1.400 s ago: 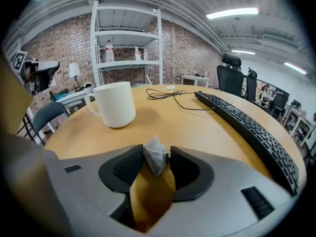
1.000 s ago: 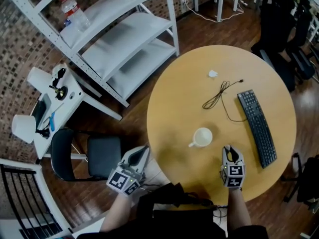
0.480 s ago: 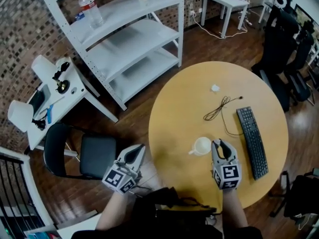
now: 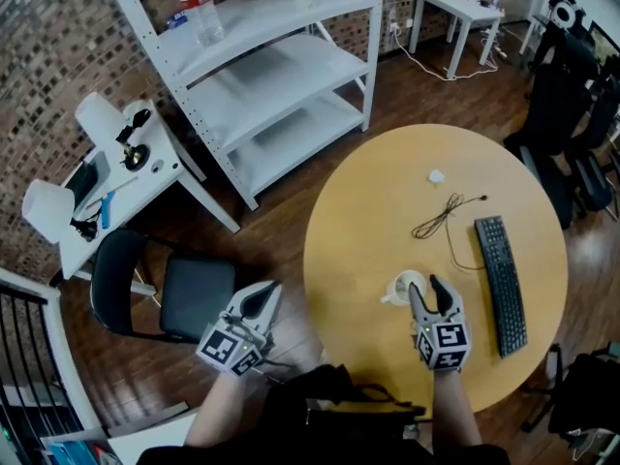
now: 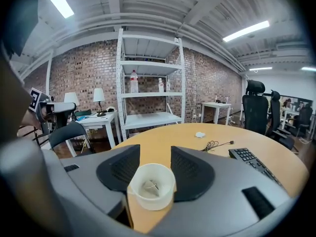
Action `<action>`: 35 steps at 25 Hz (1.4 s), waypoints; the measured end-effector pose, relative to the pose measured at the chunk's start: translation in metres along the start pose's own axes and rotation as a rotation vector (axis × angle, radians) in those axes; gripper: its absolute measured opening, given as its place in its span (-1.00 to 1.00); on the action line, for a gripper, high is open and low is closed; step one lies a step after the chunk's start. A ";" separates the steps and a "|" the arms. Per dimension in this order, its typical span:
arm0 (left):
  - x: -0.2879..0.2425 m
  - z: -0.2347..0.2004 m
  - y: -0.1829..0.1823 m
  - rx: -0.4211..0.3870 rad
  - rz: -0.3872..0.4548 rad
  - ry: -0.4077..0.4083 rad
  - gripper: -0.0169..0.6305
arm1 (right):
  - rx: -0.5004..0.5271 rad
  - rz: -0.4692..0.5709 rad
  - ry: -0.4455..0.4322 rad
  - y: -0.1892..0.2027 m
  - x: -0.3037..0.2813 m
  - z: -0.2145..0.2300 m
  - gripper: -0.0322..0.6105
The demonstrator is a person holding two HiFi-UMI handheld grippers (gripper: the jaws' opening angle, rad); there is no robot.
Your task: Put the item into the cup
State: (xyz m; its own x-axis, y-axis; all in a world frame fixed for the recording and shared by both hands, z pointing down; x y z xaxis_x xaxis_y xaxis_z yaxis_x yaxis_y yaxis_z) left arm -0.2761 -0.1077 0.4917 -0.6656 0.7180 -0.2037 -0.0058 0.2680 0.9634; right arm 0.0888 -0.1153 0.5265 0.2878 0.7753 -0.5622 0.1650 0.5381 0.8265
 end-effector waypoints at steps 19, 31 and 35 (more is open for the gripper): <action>-0.060 0.072 -0.002 -0.063 -0.038 0.230 -0.96 | -0.314 0.259 0.361 0.069 0.193 0.076 -0.76; -0.091 0.119 -0.016 -0.088 -0.072 0.310 -0.96 | -0.418 0.339 0.523 0.116 0.277 0.089 -0.88; -0.092 0.121 -0.014 -0.091 -0.089 0.305 -0.96 | -0.401 0.334 0.515 0.116 0.275 0.089 -0.88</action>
State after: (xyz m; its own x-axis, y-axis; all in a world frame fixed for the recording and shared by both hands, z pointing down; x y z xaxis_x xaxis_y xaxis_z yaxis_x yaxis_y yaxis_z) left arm -0.1249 -0.0996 0.4758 -0.8521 0.4652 -0.2400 -0.1320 0.2527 0.9585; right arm 0.2713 0.1307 0.4700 -0.2336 0.9232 -0.3053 -0.2407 0.2493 0.9380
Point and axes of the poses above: the fingertips, and each gripper's own axes: x backward along the fingers, z to its right, y out of its underside, the point moved 8 cm from there along x, backward along the fingers, and after that the axes turned 8 degrees about -z, right-handed, at the moved point
